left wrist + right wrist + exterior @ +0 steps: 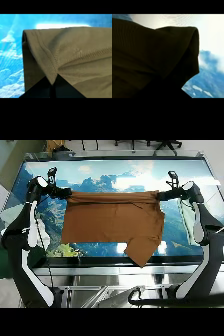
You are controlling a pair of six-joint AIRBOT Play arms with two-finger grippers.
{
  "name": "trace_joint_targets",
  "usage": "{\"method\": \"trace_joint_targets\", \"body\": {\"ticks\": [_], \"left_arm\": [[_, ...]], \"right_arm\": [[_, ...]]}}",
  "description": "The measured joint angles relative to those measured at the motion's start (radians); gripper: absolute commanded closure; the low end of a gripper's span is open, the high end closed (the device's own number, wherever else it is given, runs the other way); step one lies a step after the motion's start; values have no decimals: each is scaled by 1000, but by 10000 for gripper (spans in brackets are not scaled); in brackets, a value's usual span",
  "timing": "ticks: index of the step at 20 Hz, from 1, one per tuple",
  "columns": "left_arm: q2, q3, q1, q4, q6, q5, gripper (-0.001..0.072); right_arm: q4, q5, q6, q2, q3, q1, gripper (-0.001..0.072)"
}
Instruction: Fold the shirts.
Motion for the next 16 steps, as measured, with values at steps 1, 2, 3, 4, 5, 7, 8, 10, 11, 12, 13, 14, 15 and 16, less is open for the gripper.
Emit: {"method": "trace_joint_targets", "body": {"ticks": [1,2,3,4,5,7,8,10,11,12,13,14,15,16], "left_arm": [[-2,1,-4,16,-1,3,692],[-3,1,-8,27,-4,9,690],[-3,1,-12,36,-8,13,689],[-4,1,-18,43,-8,18,676],[-4,2,-24,47,-8,18,387],[-4,17,-37,58,-10,-5,101],[-3,30,-40,58,-12,-28,101],[14,49,-37,58,-23,-90,101],[35,44,-26,59,-38,-122,101],[62,27,-10,63,-52,-152,101],[93,-5,10,69,-66,-188,101],[126,-50,31,69,-73,-222,101],[163,-105,51,69,-80,-251,101],[204,-178,73,67,-86,-273,101]], "right_arm": [[-6,11,4,-5,0,2,698],[-10,18,7,-8,0,4,698],[-11,22,11,-11,0,6,697],[-14,26,14,-13,1,10,683],[-16,28,16,-13,1,14,564],[-20,45,21,-3,2,23,343],[-30,53,21,8,1,27,343],[-46,64,34,55,2,27,349],[-62,78,63,89,3,22,351],[-77,99,92,116,2,14,351],[-93,132,122,144,-3,-1,352],[-95,164,146,172,-14,-18,353],[-93,203,165,202,-36,-37,353],[-92,238,181,230,-68,-55,352]]}}
